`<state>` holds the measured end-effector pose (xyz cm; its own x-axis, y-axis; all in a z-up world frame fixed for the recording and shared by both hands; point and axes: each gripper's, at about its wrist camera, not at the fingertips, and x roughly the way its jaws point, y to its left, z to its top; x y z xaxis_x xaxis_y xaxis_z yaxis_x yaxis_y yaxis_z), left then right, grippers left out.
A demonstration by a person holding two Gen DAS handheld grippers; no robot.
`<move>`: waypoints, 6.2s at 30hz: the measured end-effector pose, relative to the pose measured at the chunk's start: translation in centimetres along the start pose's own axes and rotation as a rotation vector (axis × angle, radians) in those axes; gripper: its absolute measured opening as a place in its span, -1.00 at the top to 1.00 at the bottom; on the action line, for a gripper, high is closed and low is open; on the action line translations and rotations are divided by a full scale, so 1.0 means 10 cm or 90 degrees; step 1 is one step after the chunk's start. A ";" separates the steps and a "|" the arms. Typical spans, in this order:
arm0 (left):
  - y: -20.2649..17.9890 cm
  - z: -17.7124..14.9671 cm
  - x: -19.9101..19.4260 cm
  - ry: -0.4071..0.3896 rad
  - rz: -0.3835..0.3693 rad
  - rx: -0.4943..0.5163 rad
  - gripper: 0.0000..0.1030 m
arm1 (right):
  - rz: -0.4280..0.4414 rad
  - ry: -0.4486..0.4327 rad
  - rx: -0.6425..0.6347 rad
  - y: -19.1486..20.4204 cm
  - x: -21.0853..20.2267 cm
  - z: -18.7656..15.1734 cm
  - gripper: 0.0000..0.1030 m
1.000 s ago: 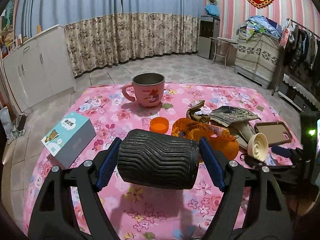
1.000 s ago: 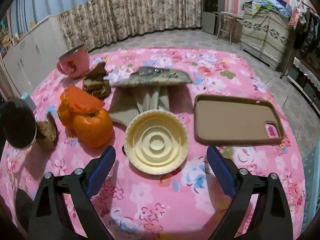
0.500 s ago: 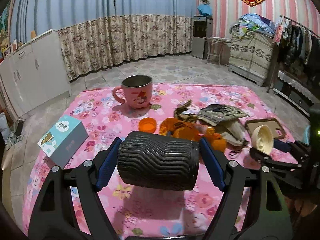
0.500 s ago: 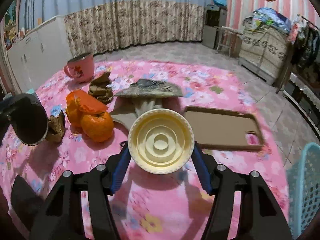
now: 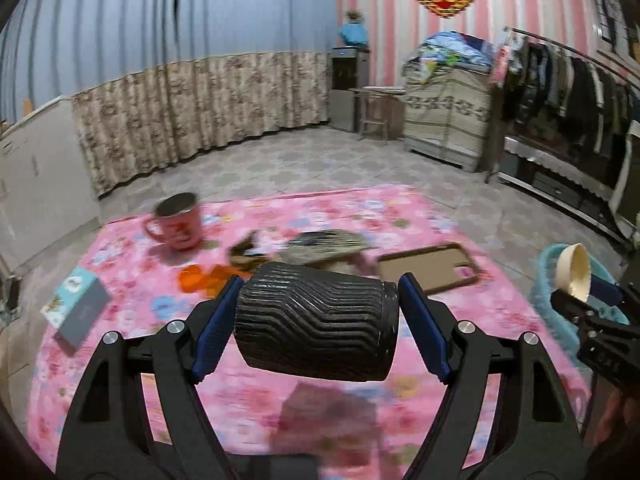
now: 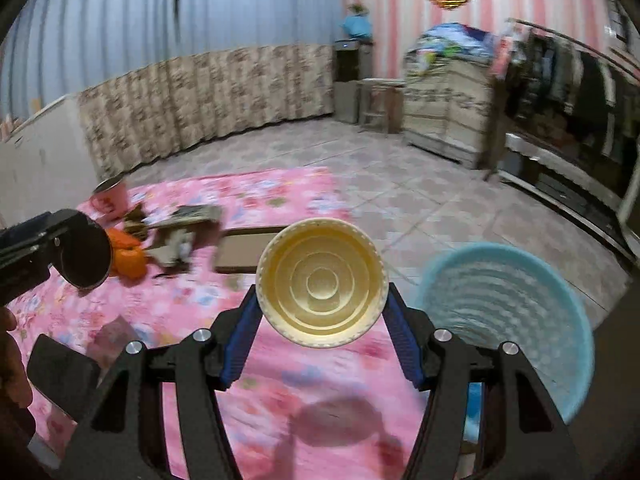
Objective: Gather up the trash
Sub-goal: 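Carry the black cylinder and cream lid to the basket and release both, then grasp the brown paper scrap with the left gripper while the right gripper grasps an orange, then carry the orange and brown paper to the basket while the left gripper releases the paper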
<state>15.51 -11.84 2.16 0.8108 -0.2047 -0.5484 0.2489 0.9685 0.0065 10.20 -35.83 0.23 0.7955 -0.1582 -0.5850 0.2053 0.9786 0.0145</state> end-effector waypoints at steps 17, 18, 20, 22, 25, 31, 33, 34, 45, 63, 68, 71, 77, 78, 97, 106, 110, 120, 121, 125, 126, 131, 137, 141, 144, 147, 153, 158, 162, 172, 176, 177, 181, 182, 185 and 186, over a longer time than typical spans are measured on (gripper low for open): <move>-1.97 0.02 0.18 -0.006 -0.172 0.121 -0.49 | -0.178 0.014 0.133 -1.59 -0.19 -0.43 -0.18; -2.05 0.03 0.19 -0.006 -0.181 0.124 -0.49 | -0.183 0.014 0.139 -1.65 -0.19 -0.44 -0.18; -2.25 0.03 0.26 0.001 -0.202 0.131 -0.49 | -0.188 0.016 0.156 -1.77 -0.18 -0.46 -0.18; -2.41 0.03 0.32 0.008 -0.214 0.140 -0.49 | -0.192 0.020 0.163 -1.85 -0.16 -0.51 -0.18; -2.60 0.04 0.41 0.020 -0.235 0.145 -0.49 | -0.201 0.026 0.171 -1.95 -0.14 -0.57 -0.18; -2.79 0.10 0.55 0.043 -0.252 0.140 -0.56 | -0.199 0.028 0.190 -2.06 -0.12 -0.58 -0.18; -2.78 0.12 0.57 0.044 -0.250 0.133 -0.68 | -0.198 0.027 0.185 -2.05 -0.10 -0.55 -0.18; -2.76 0.12 0.58 0.044 -0.247 0.126 -0.71 | -0.197 0.027 0.184 -2.04 -0.10 -0.54 -0.18; -2.13 0.22 0.50 0.012 -0.168 0.095 -0.80 | -0.164 0.046 0.159 -1.78 0.13 -0.46 -0.18; -0.72 0.16 0.11 -0.018 -0.045 0.019 -0.85 | -0.168 0.000 0.116 -1.21 0.03 -0.17 -0.62; -0.29 0.11 -0.06 -0.029 -0.005 0.003 -0.89 | -0.134 -0.022 0.100 -0.86 -0.11 -0.09 -0.63; 0.02 0.07 -0.18 -0.032 0.020 -0.011 -0.90 | -0.102 -0.033 0.089 -0.61 -0.17 -0.03 -0.63; 0.72 0.00 -0.26 -0.021 0.082 -0.040 -0.90 | -0.026 -0.041 0.065 -0.07 -0.12 0.13 -0.73; 0.87 -0.02 -0.27 -0.019 0.095 -0.049 -0.90 | -0.019 -0.043 0.059 0.00 -0.10 0.16 -0.73; 1.67 -0.29 0.48 0.088 0.150 -0.093 -0.89 | 0.064 -0.014 0.002 1.06 0.66 0.36 -0.73; 1.48 -0.41 0.82 0.157 0.100 -0.064 -0.74 | 0.069 0.004 -0.016 1.28 0.95 0.44 -0.73; 1.50 -0.46 0.92 0.194 0.066 -0.078 -0.41 | 0.076 0.034 -0.027 1.33 1.07 0.30 -0.72; 1.45 -0.46 0.92 0.196 0.044 -0.060 0.29 | 0.102 0.069 -0.063 1.62 1.15 0.17 -0.72; 1.46 -0.43 0.84 0.172 0.061 -0.049 0.29 | 0.110 0.074 -0.069 1.68 1.16 0.15 -0.72; 1.56 -0.35 0.63 0.119 0.099 -0.047 0.29 | 0.139 0.095 -0.097 1.95 1.19 0.06 -0.72; 1.60 -0.32 0.59 0.111 0.100 -0.052 0.29 | 0.146 0.100 -0.099 2.00 1.19 0.05 -0.72; 1.71 -0.24 0.52 0.094 0.106 -0.044 0.28 | 0.173 0.114 -0.111 2.23 1.24 0.03 -0.72; 1.90 -0.26 0.61 0.105 0.108 -0.043 0.28 | 0.180 0.131 -0.129 2.46 1.39 0.00 -0.69; 1.90 -0.28 0.62 0.109 0.105 -0.032 0.28 | 0.200 0.133 -0.133 2.49 1.38 0.01 0.00; 1.87 -0.29 0.56 0.107 0.095 -0.037 0.28 | 0.195 0.122 -0.131 2.43 1.30 0.01 0.12; 1.81 -0.25 0.47 0.099 0.098 -0.030 0.28 | 0.195 0.125 -0.120 2.28 1.20 0.00 0.12; 1.59 -0.07 0.07 0.048 0.078 -0.040 0.28 | 0.173 0.083 -0.100 1.88 0.79 0.06 0.13; 1.22 0.04 -0.23 0.016 0.047 -0.023 0.28 | 0.135 0.033 -0.081 1.45 0.34 0.13 0.14; 0.88 0.10 -0.41 -0.008 0.012 -0.014 0.28 | 0.098 0.000 -0.050 1.02 0.03 0.21 0.14; -0.15 0.11 -0.30 -0.010 -0.060 0.041 0.28 | -0.005 -0.041 0.020 -0.08 -0.36 0.08 0.14; -0.58 0.07 -0.19 -0.001 -0.106 0.059 0.28 | -0.050 -0.028 0.057 -0.50 -0.35 -0.05 0.14; -0.68 0.07 -0.16 0.004 -0.117 0.065 0.28 | -0.058 -0.027 0.065 -0.56 -0.34 -0.08 0.14; -1.11 0.02 -0.05 0.011 -0.154 0.098 0.27 | -0.113 -0.022 0.083 -0.89 -0.32 -0.19 0.14; -1.22 0.00 -0.03 0.011 -0.165 0.105 0.27 | -0.122 -0.022 0.085 -0.95 -0.31 -0.21 0.14; -1.49 -0.04 0.07 0.018 -0.186 0.118 0.27 | -0.130 -0.015 0.105 -1.14 -0.28 -0.25 0.14; -1.56 -0.04 0.10 0.021 -0.190 0.121 0.27 | -0.131 -0.014 0.112 -1.19 -0.28 -0.27 0.14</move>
<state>12.20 -27.09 1.15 0.6707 -0.4673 -0.5761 0.5693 0.8221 -0.0040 3.98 -46.67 -0.54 0.7384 -0.3561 -0.5726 0.4582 0.8880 0.0386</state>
